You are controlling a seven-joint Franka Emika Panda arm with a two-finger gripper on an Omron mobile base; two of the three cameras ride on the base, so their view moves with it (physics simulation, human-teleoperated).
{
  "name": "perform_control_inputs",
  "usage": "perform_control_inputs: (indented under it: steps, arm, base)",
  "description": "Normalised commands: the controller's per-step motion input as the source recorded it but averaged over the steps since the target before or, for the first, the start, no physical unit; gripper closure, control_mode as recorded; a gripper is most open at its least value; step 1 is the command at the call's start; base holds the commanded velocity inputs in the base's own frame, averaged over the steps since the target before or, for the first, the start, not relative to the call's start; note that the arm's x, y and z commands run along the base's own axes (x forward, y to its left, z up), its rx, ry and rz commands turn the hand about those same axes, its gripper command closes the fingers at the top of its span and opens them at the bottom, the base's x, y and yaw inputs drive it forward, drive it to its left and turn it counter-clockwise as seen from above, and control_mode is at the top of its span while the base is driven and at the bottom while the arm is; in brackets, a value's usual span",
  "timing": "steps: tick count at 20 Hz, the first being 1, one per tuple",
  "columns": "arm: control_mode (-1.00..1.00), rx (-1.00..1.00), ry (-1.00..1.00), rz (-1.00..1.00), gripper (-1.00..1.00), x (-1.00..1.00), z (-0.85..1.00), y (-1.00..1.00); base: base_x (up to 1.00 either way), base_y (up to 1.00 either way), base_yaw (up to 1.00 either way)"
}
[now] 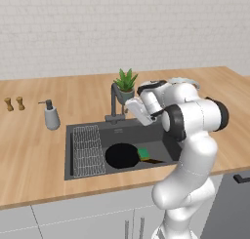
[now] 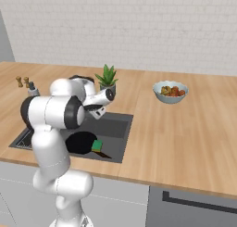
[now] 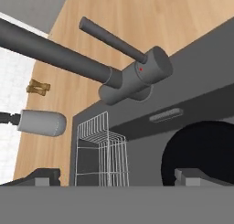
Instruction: Pick the pan and sponge and place them into the sink. Then turn on the water.
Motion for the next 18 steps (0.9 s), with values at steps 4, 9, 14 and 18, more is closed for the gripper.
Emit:
perform_control_inputs:
  steps: [4,9,14,18]
  arm:
    - [-1.00,0.02,0.00,0.00,-1.00,0.43,-0.09,-0.04]
    - [-1.00,0.00,-0.03,0.00,-1.00,0.34,-0.21,0.00]
    - [-1.00,0.00,-0.04,0.00,-1.00,0.28,-0.25,0.00]
    - [-1.00,0.00,-0.07,0.00,-1.00,0.23,-0.22,0.00]
  base:
    - [0.00,0.00,0.00]
    - [0.00,0.00,0.00]
    - [0.00,0.00,0.00]
    - [0.00,0.00,0.00]
